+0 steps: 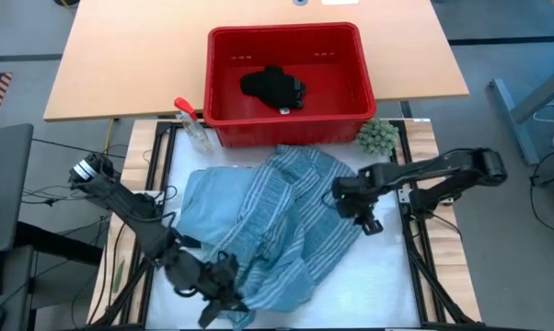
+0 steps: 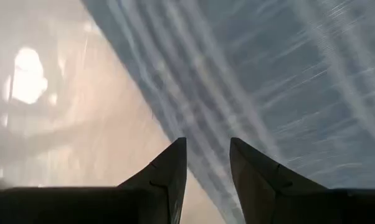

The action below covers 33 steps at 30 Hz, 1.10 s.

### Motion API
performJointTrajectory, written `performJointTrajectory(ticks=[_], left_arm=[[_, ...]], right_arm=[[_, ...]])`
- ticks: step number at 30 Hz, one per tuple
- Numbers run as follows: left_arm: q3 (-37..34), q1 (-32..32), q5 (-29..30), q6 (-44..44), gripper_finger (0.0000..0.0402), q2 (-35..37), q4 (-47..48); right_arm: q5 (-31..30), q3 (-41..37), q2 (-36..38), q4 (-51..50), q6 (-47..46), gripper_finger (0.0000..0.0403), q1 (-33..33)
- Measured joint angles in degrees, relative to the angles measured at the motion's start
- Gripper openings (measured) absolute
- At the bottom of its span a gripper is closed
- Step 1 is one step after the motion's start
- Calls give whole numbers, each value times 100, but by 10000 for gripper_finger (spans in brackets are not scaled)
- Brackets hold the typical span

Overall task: Fold Laundry from Bin
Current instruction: Fold the light blue polo shirt

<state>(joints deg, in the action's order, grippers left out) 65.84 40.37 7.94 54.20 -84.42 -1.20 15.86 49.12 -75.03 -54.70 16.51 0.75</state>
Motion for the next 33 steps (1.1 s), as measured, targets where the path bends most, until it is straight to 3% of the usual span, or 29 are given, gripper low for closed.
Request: performJointTrajectory(ticks=[5, 13, 23, 28, 33], left_arm=[[4, 461, 364, 585, 0, 170, 637], [3, 1192, 847, 1243, 0, 538, 1635], [2, 1771, 1709, 1297, 0, 972, 2486], [2, 1833, 1674, 1225, 0, 992, 2497], [2, 1831, 1530, 1184, 0, 990, 2493]], right_arm=[[-23, 35, -423, -79, -4, 149, 572], [-952, 35, -489, -53, -259, 149, 1234], [-697, 39, -986, 42, -541, 149, 1832], [-751, -36, -1621, 243, -712, 149, 2068], [-1642, -9, -2342, 229, -1154, 146, 2190]])
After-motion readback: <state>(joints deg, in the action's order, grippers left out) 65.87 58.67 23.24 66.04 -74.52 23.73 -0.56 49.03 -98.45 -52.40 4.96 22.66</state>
